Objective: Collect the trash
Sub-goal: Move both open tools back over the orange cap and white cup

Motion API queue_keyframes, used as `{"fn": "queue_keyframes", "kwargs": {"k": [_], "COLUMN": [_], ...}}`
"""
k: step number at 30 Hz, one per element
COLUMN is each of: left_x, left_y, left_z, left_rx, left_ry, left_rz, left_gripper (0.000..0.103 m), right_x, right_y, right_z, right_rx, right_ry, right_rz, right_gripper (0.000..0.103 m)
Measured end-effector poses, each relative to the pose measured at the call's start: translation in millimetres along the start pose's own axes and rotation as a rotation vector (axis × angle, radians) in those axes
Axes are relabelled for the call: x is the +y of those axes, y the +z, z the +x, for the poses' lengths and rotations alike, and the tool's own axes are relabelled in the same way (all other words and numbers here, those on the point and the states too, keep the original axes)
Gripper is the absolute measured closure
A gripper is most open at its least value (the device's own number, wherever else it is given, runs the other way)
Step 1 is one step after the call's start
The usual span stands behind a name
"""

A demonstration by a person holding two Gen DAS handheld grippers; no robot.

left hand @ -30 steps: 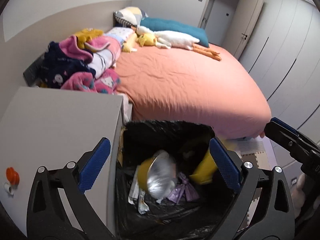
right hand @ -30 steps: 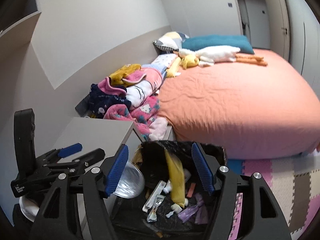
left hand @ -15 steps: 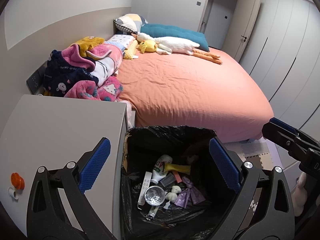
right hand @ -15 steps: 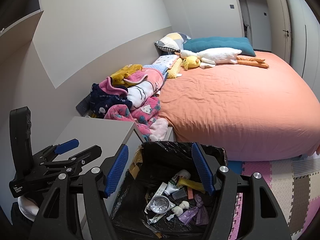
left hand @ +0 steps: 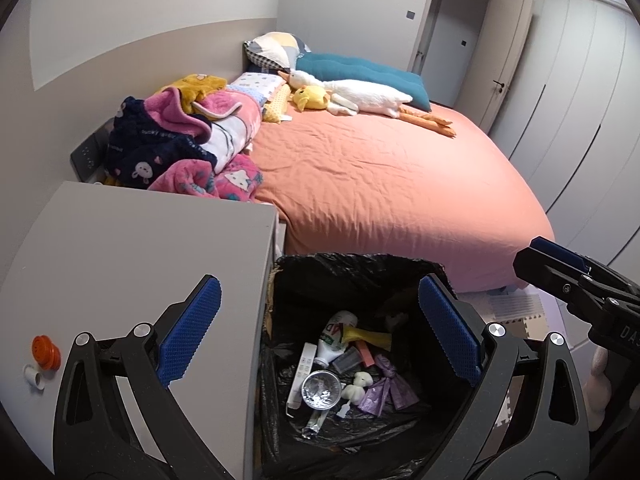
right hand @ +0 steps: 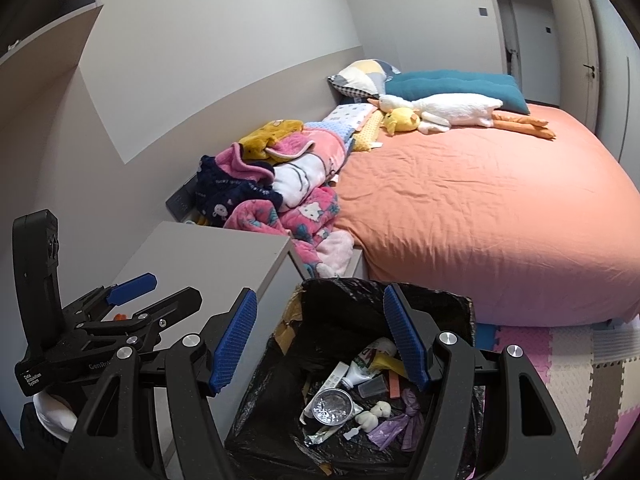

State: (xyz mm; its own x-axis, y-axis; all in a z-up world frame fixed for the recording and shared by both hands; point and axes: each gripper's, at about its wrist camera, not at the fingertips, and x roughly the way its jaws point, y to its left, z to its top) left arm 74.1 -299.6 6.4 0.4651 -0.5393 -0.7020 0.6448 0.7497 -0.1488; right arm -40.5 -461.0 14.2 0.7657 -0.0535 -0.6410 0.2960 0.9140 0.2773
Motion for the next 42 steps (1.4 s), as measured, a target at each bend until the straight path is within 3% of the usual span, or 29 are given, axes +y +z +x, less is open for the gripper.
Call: {"fn": "queue_keyframes", "kwargs": {"k": [20,42], "left_x": [74,165], "left_y": [-36,-100], "left_z": [-36,-96], "left_rx": [-0.024,-0.042], "left_ry": [0.134,0.364], "left_rz": [-0.154,-0.309], "left_gripper": [0.007,0.007], "right_x": [75,184], "right_y": [-8,-33], "right_z": [40,87], "right_rx": [0.070,0.159], "right_ry": [0.139,0.303], "right_rz": [-0.126,-0.261], "right_gripper": [0.036,0.037]}}
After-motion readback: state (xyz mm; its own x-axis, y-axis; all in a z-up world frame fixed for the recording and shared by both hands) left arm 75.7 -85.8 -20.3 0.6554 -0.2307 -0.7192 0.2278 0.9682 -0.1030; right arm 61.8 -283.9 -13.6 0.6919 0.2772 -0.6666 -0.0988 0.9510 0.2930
